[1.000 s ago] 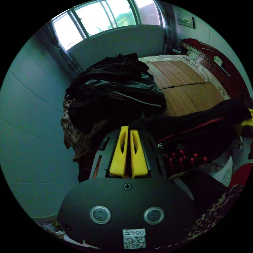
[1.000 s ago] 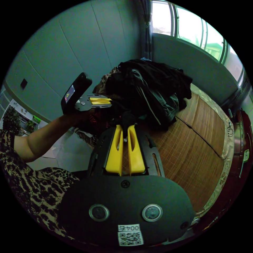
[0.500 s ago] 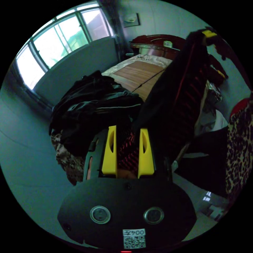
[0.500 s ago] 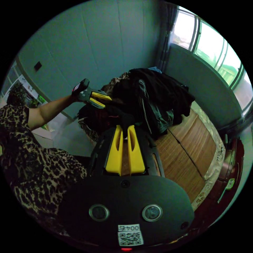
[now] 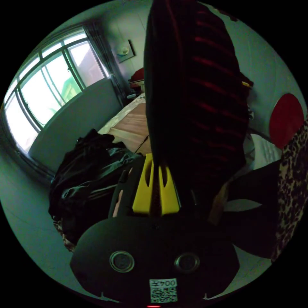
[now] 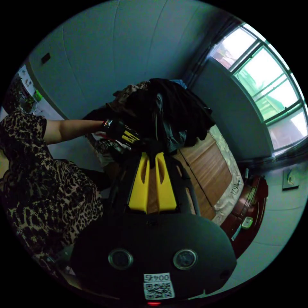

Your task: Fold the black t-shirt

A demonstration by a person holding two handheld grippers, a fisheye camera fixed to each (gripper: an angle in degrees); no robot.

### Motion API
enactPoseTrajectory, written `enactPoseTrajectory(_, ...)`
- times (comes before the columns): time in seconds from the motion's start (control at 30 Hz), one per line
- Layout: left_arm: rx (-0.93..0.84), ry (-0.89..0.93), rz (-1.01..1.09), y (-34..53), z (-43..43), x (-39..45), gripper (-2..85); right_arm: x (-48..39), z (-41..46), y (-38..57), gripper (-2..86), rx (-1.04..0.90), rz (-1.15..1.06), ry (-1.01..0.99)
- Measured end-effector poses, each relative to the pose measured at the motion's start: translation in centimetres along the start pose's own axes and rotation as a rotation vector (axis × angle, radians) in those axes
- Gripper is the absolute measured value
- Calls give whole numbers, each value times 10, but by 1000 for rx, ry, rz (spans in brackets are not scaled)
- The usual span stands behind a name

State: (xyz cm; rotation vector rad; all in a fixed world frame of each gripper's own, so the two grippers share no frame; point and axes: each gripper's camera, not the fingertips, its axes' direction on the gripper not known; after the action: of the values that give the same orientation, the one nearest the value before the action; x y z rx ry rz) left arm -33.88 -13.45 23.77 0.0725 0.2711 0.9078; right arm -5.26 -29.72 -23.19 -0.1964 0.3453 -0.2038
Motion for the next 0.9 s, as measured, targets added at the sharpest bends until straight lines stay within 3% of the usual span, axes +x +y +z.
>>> enactPoseTrajectory(0.27,71,54,-167,-105,-34,-16,-1,83,-26,149,23,14,163,144)
enactPoseTrajectory(0.4,214,-52,-363,-169,-73,-9,-2,139,-38,254,25,62,279,234)
enactPoseTrajectory(0.7,446,-355,-463,-291,-96,100,-3,223,-26,462,25,337,358,276)
enactPoseTrajectory(0.9,495,-292,-535,-325,-97,161,-3,236,-16,579,23,424,323,183)
